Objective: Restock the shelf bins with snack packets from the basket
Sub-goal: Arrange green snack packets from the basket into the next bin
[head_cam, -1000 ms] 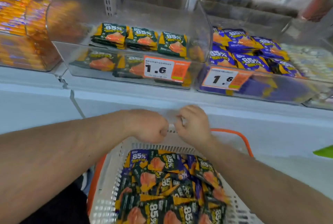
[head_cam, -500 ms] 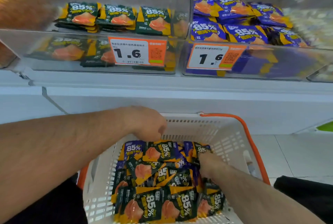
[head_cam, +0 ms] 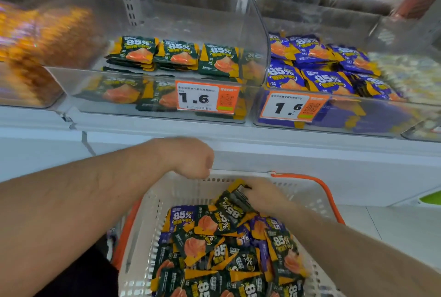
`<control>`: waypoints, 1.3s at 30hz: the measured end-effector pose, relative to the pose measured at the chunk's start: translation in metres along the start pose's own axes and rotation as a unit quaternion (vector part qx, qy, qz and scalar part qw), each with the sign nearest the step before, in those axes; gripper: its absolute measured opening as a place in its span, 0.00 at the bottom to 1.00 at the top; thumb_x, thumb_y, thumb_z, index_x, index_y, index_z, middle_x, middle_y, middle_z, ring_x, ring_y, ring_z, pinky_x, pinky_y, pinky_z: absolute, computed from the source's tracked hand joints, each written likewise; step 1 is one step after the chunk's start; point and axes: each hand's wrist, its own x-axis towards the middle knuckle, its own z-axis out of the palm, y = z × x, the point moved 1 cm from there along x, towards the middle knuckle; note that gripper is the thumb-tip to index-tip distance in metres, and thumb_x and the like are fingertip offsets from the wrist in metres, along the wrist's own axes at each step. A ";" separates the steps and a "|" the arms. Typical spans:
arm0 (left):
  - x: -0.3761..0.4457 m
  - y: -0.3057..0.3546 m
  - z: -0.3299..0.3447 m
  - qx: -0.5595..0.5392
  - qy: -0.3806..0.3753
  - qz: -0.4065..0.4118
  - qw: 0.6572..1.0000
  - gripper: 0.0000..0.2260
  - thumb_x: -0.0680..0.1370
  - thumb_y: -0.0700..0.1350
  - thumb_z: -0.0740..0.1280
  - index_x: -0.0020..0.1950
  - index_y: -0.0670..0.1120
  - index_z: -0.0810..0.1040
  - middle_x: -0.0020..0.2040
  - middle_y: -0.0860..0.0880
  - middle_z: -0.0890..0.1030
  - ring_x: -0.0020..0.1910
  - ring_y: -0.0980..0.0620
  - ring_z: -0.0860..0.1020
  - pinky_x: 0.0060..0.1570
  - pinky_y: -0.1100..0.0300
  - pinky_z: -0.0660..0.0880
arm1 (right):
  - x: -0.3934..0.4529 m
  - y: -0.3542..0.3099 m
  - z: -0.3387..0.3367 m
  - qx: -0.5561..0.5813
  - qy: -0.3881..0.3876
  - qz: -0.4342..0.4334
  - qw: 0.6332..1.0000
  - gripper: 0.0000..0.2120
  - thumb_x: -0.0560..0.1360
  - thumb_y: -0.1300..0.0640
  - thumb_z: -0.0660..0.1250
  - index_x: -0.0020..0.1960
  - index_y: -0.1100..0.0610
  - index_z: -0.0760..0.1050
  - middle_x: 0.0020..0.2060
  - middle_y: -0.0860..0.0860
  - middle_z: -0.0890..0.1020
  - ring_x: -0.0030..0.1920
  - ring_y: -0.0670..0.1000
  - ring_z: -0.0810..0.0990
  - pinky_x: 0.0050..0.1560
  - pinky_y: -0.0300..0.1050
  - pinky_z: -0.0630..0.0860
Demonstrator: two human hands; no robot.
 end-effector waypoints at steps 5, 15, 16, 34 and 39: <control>-0.024 -0.023 -0.009 -0.073 0.032 -0.028 0.996 0.26 0.78 0.61 0.65 0.72 0.51 0.68 0.70 0.51 0.71 0.68 0.49 0.70 0.67 0.53 0.68 | -0.017 -0.061 -0.042 0.193 -0.018 -0.011 0.981 0.09 0.77 0.62 0.64 0.37 0.61 0.73 0.35 0.59 0.77 0.36 0.51 0.73 0.38 0.46 0.65; -0.074 -0.033 -0.012 -0.428 0.148 0.041 0.891 0.09 0.76 0.37 0.71 0.54 0.37 0.77 0.52 0.40 0.84 0.49 0.43 0.82 0.50 0.50 0.77 | -0.057 -0.125 -0.085 0.524 -0.082 -0.030 0.847 0.13 0.80 0.58 0.60 0.58 0.59 0.80 0.52 0.58 0.84 0.48 0.57 0.81 0.45 0.49 0.76; -0.077 -0.037 -0.014 -0.454 0.167 0.043 0.874 0.07 0.76 0.35 0.70 0.53 0.37 0.76 0.51 0.43 0.85 0.49 0.46 0.83 0.50 0.51 0.78 | -0.061 -0.129 -0.089 0.537 -0.082 -0.039 0.838 0.12 0.80 0.58 0.61 0.57 0.59 0.80 0.52 0.57 0.85 0.48 0.57 0.82 0.44 0.50 0.77; -0.128 -0.134 -0.040 -0.194 0.666 -0.269 0.668 0.09 0.74 0.39 0.66 0.50 0.50 0.81 0.55 0.50 0.81 0.61 0.43 0.70 0.61 0.49 0.57 | -0.051 -0.274 -0.200 0.223 0.218 -0.208 0.927 0.16 0.80 0.52 0.64 0.50 0.66 0.79 0.38 0.58 0.78 0.37 0.57 0.84 0.43 0.53 0.84; -0.132 -0.139 -0.035 -0.184 0.683 -0.284 0.647 0.14 0.69 0.36 0.67 0.50 0.50 0.81 0.66 0.52 0.74 0.67 0.45 0.63 0.62 0.49 0.57 | -0.006 -0.318 -0.176 0.004 0.174 -0.189 0.966 0.17 0.84 0.53 0.57 0.42 0.61 0.75 0.35 0.53 0.75 0.33 0.52 0.71 0.32 0.42 0.67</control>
